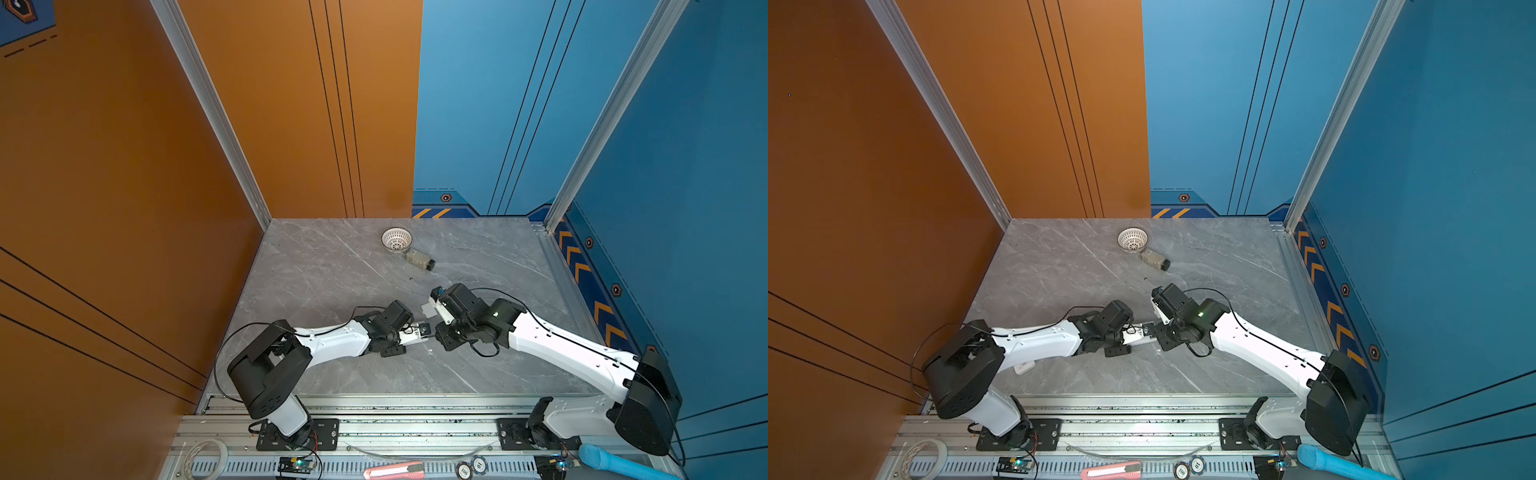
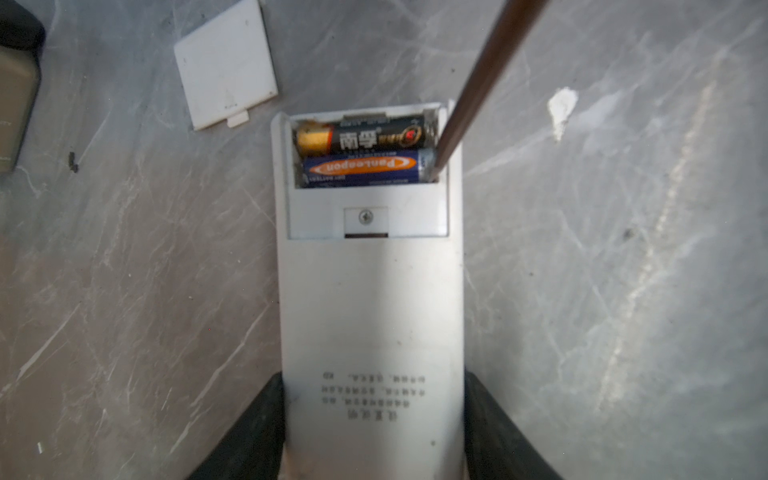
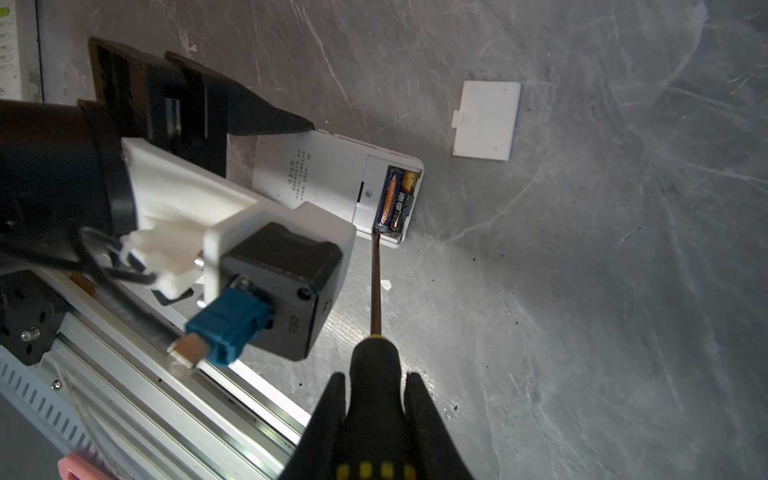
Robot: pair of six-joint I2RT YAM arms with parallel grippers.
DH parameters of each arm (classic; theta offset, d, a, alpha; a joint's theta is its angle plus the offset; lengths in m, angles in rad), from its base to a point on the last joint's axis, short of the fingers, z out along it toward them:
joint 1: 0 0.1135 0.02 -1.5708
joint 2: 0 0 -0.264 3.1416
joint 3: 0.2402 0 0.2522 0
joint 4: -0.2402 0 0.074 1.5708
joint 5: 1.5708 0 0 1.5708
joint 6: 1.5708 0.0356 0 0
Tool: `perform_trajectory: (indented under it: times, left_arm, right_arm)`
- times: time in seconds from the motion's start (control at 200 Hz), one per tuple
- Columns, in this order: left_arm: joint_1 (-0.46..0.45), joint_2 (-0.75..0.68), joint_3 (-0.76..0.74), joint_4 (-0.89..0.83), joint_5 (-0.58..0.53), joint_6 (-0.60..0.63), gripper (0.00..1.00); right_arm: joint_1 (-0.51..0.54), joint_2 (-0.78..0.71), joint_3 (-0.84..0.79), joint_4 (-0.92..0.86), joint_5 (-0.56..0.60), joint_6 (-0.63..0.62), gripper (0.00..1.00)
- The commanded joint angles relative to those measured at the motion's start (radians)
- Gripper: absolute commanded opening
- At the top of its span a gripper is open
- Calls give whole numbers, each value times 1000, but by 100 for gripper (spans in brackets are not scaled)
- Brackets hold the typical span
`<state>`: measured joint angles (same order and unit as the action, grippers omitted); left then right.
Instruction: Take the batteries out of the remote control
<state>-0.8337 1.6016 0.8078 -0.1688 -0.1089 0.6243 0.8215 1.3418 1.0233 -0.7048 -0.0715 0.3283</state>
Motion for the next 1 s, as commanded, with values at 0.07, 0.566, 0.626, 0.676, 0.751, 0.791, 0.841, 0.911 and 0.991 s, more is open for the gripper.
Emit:
perform_trajectory:
  times: [0.07,0.566,0.626,0.676,0.751,0.791,0.841,0.911,0.991]
  left_arm:
    - [-7,29,-35,-72,-19,12,0]
    - [-17,25,-44,-62,-32,15,0]
    - [-17,25,-43,-63,-31,16,0]
    - [-17,25,-44,-63,-30,16,0]
    - [-18,23,-44,-68,-23,19,0]
    - [-17,20,-45,-69,-18,18,0]
    - [-16,17,-44,-75,-9,20,0]
    - [-10,11,-39,-94,14,26,0]
    - [5,7,-27,-123,58,32,0]
  right_arm:
    - [-13,14,-13,-16,-1,-36,0]
    - [-10,104,66,-109,-7,-122,0]
    - [2,111,71,-99,6,-110,0]
    - [22,112,60,-70,23,-85,0]
    - [65,107,14,4,67,-28,0]
    - [90,93,-25,59,104,11,0]
    - [122,67,-74,132,152,56,0]
    - [171,35,-126,202,254,101,0]
    - [229,-4,-189,271,386,152,0]
